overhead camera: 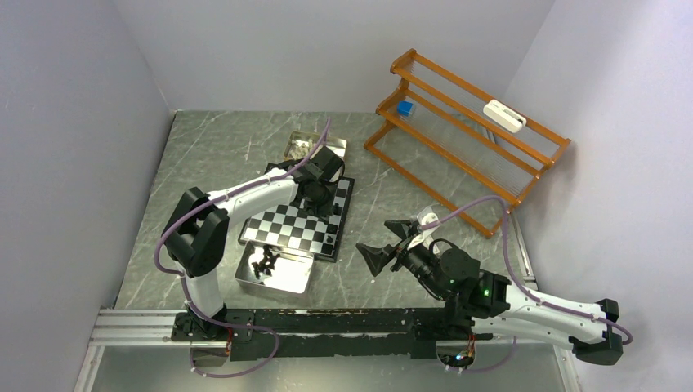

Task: Set up the chess pieces on the board
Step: Place the chess piece on the chessboard.

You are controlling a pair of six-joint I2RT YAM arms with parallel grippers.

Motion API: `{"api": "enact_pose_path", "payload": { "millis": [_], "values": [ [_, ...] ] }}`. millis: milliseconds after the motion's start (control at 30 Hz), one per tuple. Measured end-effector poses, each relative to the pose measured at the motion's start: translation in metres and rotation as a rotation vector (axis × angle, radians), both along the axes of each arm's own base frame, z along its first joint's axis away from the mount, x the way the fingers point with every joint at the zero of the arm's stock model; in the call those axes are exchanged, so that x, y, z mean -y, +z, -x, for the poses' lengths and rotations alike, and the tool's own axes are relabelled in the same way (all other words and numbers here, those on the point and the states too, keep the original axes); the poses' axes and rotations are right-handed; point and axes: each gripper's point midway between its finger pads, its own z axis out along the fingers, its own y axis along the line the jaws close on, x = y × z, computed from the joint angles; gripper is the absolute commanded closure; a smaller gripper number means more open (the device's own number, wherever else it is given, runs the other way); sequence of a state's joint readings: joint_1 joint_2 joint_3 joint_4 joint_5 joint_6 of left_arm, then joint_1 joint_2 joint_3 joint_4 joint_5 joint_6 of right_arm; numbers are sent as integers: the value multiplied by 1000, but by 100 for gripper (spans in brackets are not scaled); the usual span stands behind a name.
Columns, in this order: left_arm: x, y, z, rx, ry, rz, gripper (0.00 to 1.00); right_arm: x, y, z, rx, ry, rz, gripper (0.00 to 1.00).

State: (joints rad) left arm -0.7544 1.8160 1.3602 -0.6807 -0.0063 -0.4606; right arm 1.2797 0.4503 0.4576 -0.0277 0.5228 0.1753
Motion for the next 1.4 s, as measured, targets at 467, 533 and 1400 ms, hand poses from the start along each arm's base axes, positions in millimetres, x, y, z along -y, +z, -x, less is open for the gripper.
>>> {"api": "enact_pose_path", "payload": {
  "millis": [467,533,1400],
  "values": [
    [-11,-24,2,-40,21,-81,95,1,3,1,4,2,-13,0],
    [-12,-28,2,-44,23,-91,95,2,4,1,4,2,-14,0],
    [-17,-34,-1,-32,35,-121,84,2,5,1,6,2,-21,0]
  ]
}}
